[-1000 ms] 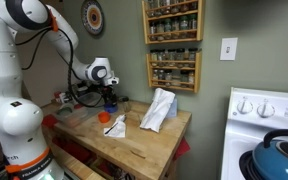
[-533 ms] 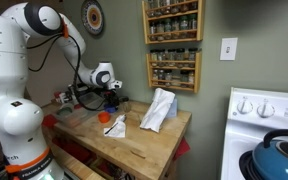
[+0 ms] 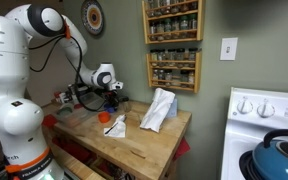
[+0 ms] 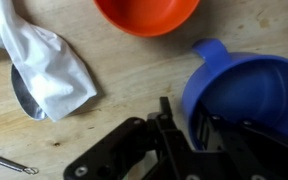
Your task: Put the blue cup and red cup inside the container
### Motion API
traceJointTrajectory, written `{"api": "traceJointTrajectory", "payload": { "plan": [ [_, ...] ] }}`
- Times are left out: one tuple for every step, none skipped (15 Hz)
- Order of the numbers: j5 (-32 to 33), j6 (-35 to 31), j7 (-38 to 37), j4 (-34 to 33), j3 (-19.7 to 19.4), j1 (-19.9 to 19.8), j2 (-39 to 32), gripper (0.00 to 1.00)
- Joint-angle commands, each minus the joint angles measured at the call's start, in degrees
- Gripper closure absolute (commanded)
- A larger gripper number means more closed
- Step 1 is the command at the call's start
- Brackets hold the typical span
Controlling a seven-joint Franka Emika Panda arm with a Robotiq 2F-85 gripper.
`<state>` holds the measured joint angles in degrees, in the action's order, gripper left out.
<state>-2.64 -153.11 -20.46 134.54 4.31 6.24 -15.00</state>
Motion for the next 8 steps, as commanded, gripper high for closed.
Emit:
{"api": "traceJointTrajectory", "payload": {
  "plan": [
    [-1.25,1.54,1.71,0.23,-0.44,0.13,1.2,0.99],
    [-1.35,1.84,1.95,0.27,-0.4,0.04,1.54,1.0],
    [-1.67,2.08,2.88,0.44,-0.16,-0.24,2.11,1.0],
    [-1.63,2.58,3.39,0.7,-0.23,-0.44,3.08,1.0],
    [-1.71,3.29,4.13,1.32,-0.32,-0.81,5.02,0.99],
    [-1.52,3.71,4.78,1.82,-0.52,-1.09,6.71,0.99],
    [-0.09,4.58,4.7,2.55,-1.27,-1.16,9.38,0.99],
    [0.62,5.68,4.56,2.84,-1.79,-1.34,11.58,0.99]
  ]
}}
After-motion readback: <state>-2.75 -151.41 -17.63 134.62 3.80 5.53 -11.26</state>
